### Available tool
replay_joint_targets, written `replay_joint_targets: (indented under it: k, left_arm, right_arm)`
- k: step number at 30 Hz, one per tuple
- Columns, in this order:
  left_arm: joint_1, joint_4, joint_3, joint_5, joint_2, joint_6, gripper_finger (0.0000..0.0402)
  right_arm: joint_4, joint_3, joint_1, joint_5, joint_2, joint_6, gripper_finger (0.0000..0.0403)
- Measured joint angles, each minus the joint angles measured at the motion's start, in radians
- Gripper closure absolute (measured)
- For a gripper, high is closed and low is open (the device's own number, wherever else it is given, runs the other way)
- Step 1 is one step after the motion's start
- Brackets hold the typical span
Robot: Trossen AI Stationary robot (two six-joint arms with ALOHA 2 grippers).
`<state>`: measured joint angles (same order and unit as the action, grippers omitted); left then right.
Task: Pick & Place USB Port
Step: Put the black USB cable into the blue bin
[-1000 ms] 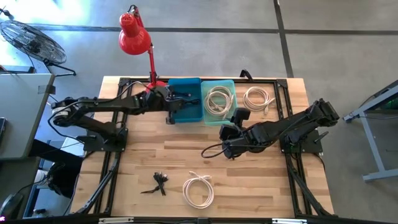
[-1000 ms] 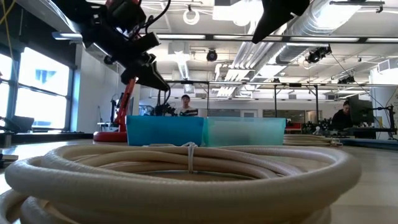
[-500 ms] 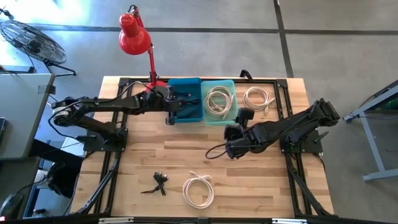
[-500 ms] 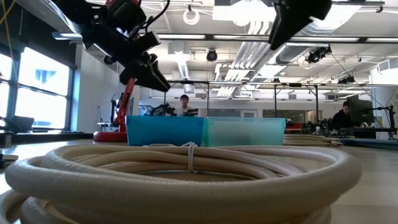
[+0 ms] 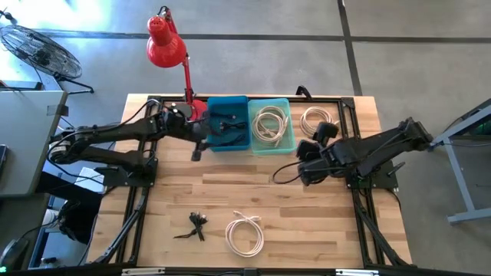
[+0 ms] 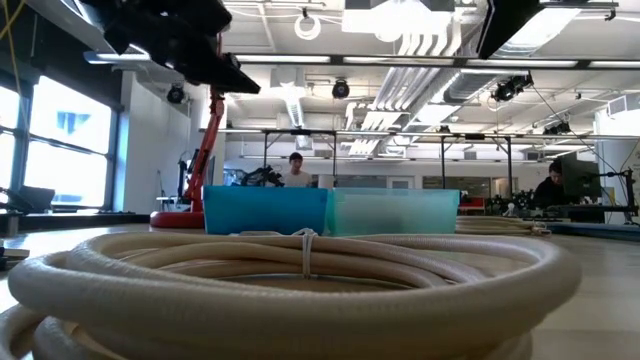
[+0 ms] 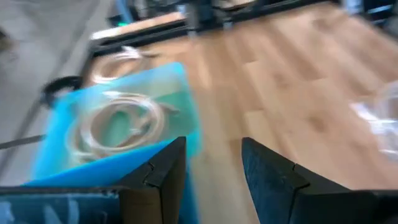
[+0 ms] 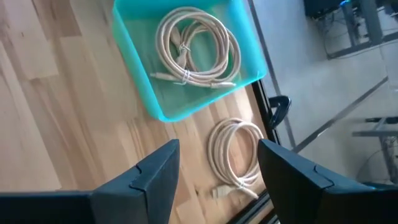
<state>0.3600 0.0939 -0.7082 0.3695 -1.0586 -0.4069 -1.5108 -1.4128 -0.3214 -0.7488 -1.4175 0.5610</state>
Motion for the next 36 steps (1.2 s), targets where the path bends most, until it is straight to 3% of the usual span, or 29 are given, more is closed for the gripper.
replay_joint_targets:
  k: [7,14,20,28,36]
  left_arm:
    - [-0.076,0.185,0.001,0.088,0.011,0.077,0.0247]
    - [-0.199,0.261,0.001,0.084,0.011,0.132,0.0247]
    - [-0.29,0.204,0.001,-0.031,0.011,0.169,0.0247]
    - [-0.363,0.193,0.001,-0.054,0.011,0.211,0.0247]
    - [-0.473,0.193,0.001,-0.169,0.01,0.263,0.0247]
  right_arm:
    - [-0.029,0.003,0.0,0.018,0.116,-0.026,0.0194]
    - [-0.029,0.003,0.001,-0.07,0.235,-0.089,0.0194]
    - [-0.03,0.004,0.001,-0.08,0.316,-0.068,0.0194]
    - [-0.028,0.004,0.001,-0.157,0.379,-0.091,0.0194]
    - [-0.024,0.004,0.001,-0.191,0.385,-0.164,0.0194]
